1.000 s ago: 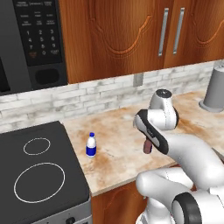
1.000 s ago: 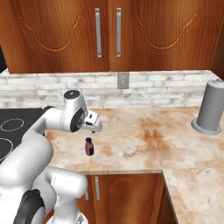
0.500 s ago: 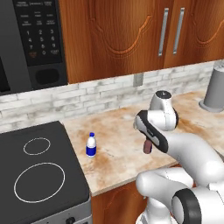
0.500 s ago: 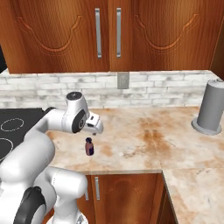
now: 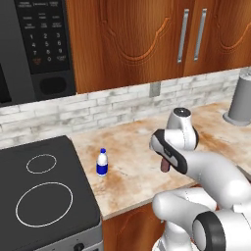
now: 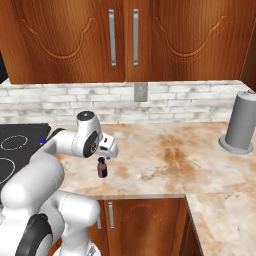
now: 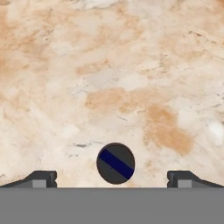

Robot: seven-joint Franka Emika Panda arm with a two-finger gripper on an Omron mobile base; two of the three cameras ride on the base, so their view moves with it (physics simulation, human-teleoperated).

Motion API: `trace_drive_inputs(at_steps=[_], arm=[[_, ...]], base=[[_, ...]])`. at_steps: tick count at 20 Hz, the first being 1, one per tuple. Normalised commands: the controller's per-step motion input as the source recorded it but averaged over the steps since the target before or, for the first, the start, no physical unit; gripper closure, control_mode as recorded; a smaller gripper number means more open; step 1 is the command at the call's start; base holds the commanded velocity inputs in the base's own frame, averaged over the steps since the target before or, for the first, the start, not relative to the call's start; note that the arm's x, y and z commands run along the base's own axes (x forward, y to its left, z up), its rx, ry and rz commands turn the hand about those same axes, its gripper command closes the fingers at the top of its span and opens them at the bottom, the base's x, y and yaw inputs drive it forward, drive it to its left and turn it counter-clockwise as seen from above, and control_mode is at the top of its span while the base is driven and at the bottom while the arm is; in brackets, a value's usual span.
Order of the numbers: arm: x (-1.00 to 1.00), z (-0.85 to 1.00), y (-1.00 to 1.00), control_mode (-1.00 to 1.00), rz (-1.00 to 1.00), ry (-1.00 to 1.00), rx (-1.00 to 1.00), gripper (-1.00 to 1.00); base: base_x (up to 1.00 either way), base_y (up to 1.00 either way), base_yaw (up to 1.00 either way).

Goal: Place the drinks on the dining counter in a tight cluster.

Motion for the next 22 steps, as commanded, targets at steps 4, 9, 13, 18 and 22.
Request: trace_drive_inputs(at_steps=[4,9,13,18,22], arm=[[0.00,-0.15,-0.03,-1.00,0.00,0.00,0.00,-1.00],[0.01,-0.04,-0.08,-1.00,0.00,0.04,0.00,-1.00],[0.00,-0.03,-0.05,-1.00,0.00,0.06,0.00,-1.00],[0.00,-0.05,0.01,-1.00,0.00,0.04,0.00,-1.00],[0.14,-0.02,0.00,-1.00,0.00,0.04,0.00,-1.00]], base=[[0.00,0.00,0.00],[0.00,0.00,0.00],[0.00,0.00,0.00],[0.00,0.00,0.00],[0.00,0.00,0.00]])
